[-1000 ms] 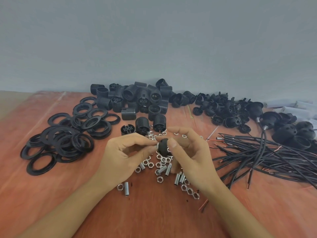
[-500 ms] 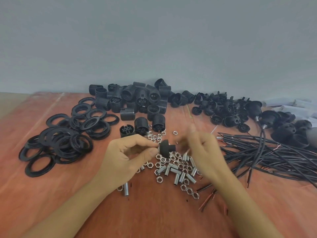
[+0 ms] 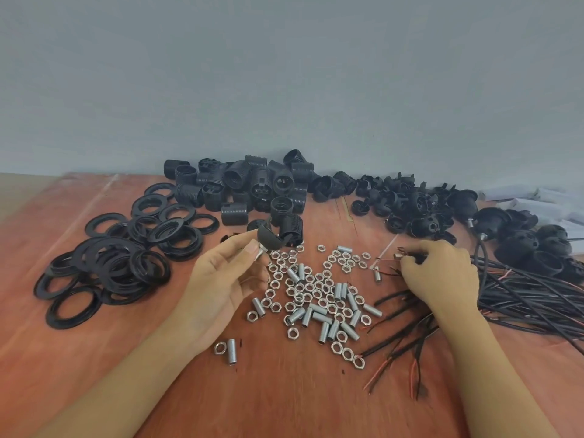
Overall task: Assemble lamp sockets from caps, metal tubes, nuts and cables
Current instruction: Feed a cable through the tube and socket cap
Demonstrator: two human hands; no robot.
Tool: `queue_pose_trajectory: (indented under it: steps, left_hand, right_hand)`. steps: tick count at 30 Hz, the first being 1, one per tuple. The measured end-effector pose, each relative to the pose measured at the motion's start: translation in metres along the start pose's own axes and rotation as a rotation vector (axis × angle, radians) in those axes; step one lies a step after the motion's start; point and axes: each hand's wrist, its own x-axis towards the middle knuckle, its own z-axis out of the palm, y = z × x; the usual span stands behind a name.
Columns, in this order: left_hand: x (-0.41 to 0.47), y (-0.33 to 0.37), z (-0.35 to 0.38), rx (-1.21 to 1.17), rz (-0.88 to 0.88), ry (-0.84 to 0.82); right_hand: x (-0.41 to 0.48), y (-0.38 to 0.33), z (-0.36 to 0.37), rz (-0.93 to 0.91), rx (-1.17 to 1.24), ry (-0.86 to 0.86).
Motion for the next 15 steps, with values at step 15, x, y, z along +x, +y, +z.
queue_pose_trajectory:
  steps: [15]
  left_hand:
    - [-0.001, -0.002, 0.002, 0.072, 0.019, -0.014]
  right_hand:
    - [-0.014, -0.022, 0.011, -0.569, 0.5, 0.537]
